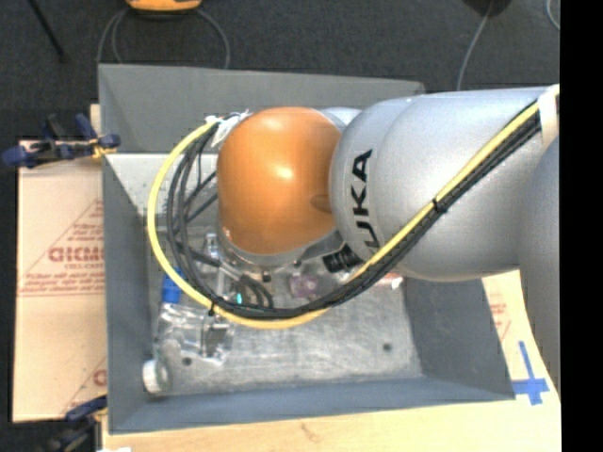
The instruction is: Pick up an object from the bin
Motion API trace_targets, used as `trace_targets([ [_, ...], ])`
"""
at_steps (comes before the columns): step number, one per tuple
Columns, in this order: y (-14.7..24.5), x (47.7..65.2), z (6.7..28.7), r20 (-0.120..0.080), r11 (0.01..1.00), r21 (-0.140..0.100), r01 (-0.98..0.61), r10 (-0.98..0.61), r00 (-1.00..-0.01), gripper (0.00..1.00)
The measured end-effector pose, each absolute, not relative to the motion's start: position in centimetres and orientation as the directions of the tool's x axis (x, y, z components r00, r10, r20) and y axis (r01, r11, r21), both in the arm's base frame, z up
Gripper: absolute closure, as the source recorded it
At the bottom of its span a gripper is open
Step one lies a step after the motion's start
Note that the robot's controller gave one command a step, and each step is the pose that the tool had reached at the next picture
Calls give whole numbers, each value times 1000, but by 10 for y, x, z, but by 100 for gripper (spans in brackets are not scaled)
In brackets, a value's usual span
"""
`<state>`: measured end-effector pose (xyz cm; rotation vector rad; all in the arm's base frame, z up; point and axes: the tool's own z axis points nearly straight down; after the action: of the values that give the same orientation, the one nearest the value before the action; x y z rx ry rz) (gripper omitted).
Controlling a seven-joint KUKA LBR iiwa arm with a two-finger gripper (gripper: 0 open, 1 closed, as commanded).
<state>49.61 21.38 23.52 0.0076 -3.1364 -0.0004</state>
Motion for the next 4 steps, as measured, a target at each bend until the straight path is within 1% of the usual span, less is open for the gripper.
trace_targets([
  [1,186,479,126,-4,996,3,-90,-90,-996,0],
  [2,116,530,72,-13,1000,5,-28,-28,-1000,0],
  [3,147,545,74,-7,1000,1,-18,-18,-1000,0],
  [4,146,547,76,-16,1000,4,-11,-11,-1000,100],
])
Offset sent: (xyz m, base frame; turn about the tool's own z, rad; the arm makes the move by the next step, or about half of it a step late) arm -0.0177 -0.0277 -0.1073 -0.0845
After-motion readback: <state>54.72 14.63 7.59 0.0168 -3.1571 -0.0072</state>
